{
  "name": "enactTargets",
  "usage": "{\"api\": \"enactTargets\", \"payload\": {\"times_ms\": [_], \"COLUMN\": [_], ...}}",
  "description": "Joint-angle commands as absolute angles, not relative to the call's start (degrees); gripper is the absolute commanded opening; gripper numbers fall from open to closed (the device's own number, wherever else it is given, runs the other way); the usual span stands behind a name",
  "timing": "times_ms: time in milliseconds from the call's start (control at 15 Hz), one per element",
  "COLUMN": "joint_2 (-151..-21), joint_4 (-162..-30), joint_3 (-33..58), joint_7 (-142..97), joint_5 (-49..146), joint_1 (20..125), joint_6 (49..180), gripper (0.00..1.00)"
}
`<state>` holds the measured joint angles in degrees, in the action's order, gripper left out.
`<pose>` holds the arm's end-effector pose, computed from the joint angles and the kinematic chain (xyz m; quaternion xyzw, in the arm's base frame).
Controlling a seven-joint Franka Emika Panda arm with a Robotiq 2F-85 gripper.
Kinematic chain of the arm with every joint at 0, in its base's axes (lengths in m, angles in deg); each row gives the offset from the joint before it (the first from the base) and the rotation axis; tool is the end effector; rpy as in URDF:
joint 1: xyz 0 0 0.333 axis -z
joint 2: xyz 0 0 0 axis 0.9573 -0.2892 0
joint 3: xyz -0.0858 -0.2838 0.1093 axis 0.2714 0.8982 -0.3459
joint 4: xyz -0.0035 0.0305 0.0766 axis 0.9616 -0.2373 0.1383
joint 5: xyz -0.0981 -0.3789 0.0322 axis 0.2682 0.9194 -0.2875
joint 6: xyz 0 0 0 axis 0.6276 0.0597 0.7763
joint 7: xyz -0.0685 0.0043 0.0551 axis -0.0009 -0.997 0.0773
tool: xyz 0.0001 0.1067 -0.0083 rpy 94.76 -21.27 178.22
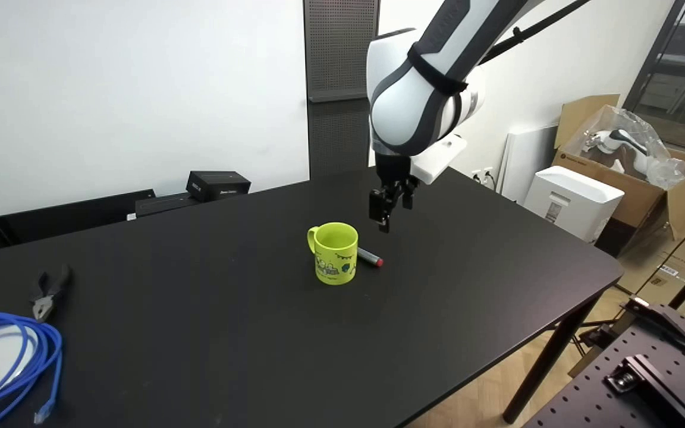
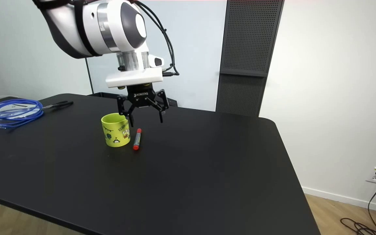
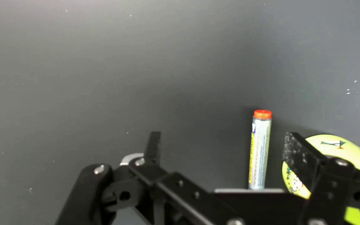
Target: Remove the marker from the yellow mug, put the marker back in the mug, remove the marker from the mug again
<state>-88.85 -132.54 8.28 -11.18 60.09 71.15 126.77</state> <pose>0.5393 0.0248 0.2135 0.9817 0.1784 -0.0127 0.0658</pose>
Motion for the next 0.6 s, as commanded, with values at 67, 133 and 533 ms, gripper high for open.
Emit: {"api": "enactTargets", "payload": {"times_ms": [67, 133, 533], "joint_2": [-90.28, -90.95, -95.61], "joint_4": [-133.1, -132.93, -131.17], "joint_3": [8.74, 8.34, 6.07], "joint_7": [-9.03, -7.84, -1.48], "joint_5": [61.17, 60.14, 55.02], "joint_1": [71.55, 72.11, 75.48], "joint_6": [131.46, 131.99, 132.57], "gripper": [1.0, 1.0, 1.0]}}
